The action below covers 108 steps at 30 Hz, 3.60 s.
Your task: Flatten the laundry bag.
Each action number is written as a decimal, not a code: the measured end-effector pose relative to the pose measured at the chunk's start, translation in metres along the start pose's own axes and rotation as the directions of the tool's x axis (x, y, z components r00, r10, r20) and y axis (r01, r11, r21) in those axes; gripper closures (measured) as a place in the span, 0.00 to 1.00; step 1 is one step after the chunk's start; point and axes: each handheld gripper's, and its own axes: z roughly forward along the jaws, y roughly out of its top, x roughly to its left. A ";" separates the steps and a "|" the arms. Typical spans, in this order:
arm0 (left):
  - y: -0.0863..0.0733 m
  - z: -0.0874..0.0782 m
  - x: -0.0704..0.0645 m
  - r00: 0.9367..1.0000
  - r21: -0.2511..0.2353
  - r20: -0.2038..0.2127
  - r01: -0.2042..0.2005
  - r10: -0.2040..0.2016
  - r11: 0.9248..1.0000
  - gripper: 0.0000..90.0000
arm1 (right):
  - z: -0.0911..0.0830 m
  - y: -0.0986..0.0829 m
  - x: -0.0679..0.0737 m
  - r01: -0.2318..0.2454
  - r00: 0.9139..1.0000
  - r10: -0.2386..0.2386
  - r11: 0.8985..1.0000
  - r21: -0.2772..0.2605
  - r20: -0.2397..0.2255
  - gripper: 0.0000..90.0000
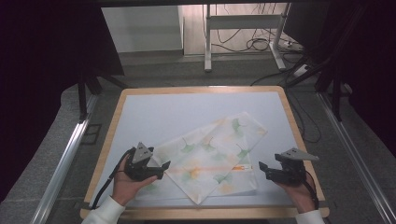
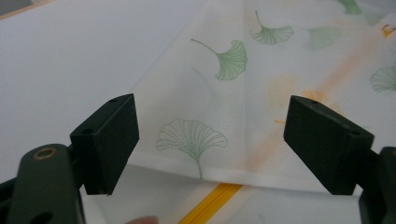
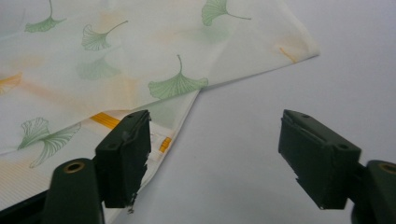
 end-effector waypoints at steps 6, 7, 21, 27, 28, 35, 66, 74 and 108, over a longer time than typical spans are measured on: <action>-0.005 -0.002 0.000 1.000 -0.012 0.001 0.001 -0.001 1.000 0.20 | -0.008 -0.001 0.000 0.021 0.999 -0.021 1.000 0.004 -0.030 0.40; -0.006 -0.004 0.000 1.000 -0.013 -0.004 -0.004 0.004 1.000 0.20 | -0.009 -0.002 0.001 0.044 0.998 -0.043 0.999 0.017 -0.037 0.49; -0.012 -0.003 0.001 1.000 -0.024 0.006 -0.009 0.009 1.000 0.24 | -0.003 -0.001 0.006 0.115 0.980 -0.103 0.992 0.061 -0.168 0.96; -0.012 -0.007 -0.004 0.998 -0.024 0.059 0.016 -0.014 1.000 0.25 | 0.006 0.002 0.017 0.127 0.969 -0.109 0.990 0.067 -0.223 0.99; -0.011 -0.008 -0.005 0.998 -0.026 0.069 0.015 -0.014 1.000 0.25 | 0.008 0.002 0.020 0.132 0.967 -0.112 0.989 0.072 -0.230 0.99; -0.008 -0.002 -0.011 0.995 -0.016 0.098 0.019 -0.017 1.000 0.26 | 0.018 0.000 0.036 0.179 0.955 -0.148 0.979 0.100 -0.255 0.99; 0.005 0.029 -0.069 0.981 0.048 0.165 -0.113 0.104 0.992 0.27 | 0.037 -0.002 0.063 0.263 0.930 -0.208 0.953 0.152 -0.302 1.00; 0.007 0.026 -0.091 0.965 0.029 0.195 -0.182 0.173 0.983 0.26 | 0.050 -0.003 0.066 0.269 0.933 -0.203 0.942 0.201 -0.297 1.00; 0.016 0.075 -0.134 0.932 0.142 0.278 -0.277 0.230 0.950 0.32 | 0.051 -0.005 0.061 0.253 0.930 -0.182 0.947 0.197 -0.318 1.00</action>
